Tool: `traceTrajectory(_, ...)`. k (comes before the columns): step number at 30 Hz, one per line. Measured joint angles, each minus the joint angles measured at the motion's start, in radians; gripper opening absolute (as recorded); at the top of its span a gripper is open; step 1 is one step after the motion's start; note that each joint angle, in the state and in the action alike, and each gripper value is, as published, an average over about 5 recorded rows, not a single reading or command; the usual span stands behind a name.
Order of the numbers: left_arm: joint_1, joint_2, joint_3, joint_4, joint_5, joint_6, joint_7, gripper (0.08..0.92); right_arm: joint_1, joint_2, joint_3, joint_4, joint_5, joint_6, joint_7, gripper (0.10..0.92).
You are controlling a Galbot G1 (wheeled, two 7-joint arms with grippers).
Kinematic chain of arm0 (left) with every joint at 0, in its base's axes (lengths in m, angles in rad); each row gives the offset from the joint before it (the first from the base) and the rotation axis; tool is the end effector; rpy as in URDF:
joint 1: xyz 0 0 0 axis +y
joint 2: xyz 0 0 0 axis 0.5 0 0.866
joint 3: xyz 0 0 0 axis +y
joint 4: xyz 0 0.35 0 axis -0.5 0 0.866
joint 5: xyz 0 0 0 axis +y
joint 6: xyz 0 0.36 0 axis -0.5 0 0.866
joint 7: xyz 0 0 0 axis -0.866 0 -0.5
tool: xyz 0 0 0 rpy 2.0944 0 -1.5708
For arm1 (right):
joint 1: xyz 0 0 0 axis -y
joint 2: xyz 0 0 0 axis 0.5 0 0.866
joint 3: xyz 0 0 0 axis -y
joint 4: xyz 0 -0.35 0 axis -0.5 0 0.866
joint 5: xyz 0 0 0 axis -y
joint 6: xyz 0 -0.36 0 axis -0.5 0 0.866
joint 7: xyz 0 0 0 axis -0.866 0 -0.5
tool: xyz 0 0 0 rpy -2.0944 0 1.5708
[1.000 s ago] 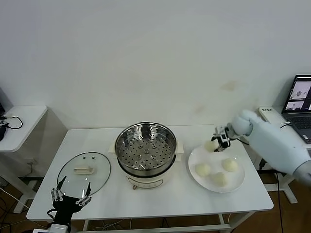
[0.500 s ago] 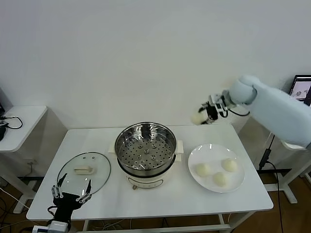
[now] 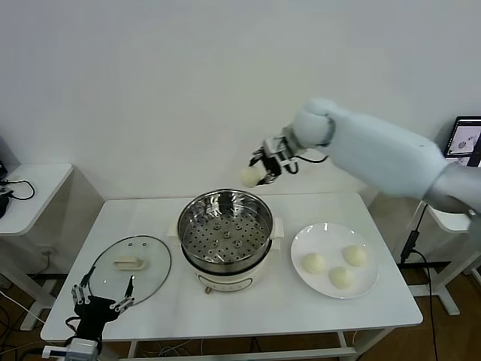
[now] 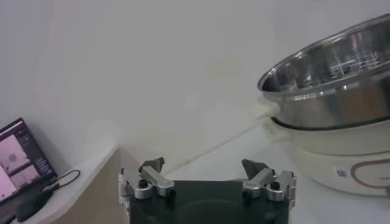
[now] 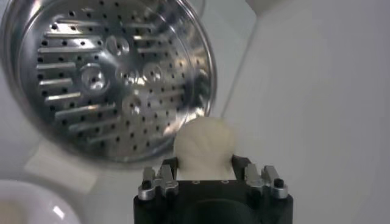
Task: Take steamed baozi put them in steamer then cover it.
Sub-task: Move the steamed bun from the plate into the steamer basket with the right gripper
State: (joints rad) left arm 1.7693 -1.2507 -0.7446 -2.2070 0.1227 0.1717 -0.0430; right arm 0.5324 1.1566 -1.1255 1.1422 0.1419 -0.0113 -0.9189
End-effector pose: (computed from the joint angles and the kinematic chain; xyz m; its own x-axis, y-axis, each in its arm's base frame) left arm 0.1398 0.1031 -0.2687 -0.9782 -0.1014 0.1811 0.0013 0.8695 0.4940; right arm 0.5889 0.0978 -0.0204 -0.3643 -0.4244 0.8289 -0.6696 -0.4992 -0.5499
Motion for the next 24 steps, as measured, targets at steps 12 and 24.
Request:
traceTrajectory(12, 0.003, -0.008, -0.025, 0.005, -0.011, -0.004, -0.002, 0.823, -0.045, 0.133, -0.093, -0.069, -0.173, 0.168, 0.036, 0.569)
traceTrajectory(24, -0.003, -0.013, -0.027, 0.002, -0.012, -0.004, -0.003, 0.823, -0.1, 0.186, -0.103, -0.136, -0.339, 0.317, 0.108, 0.577)
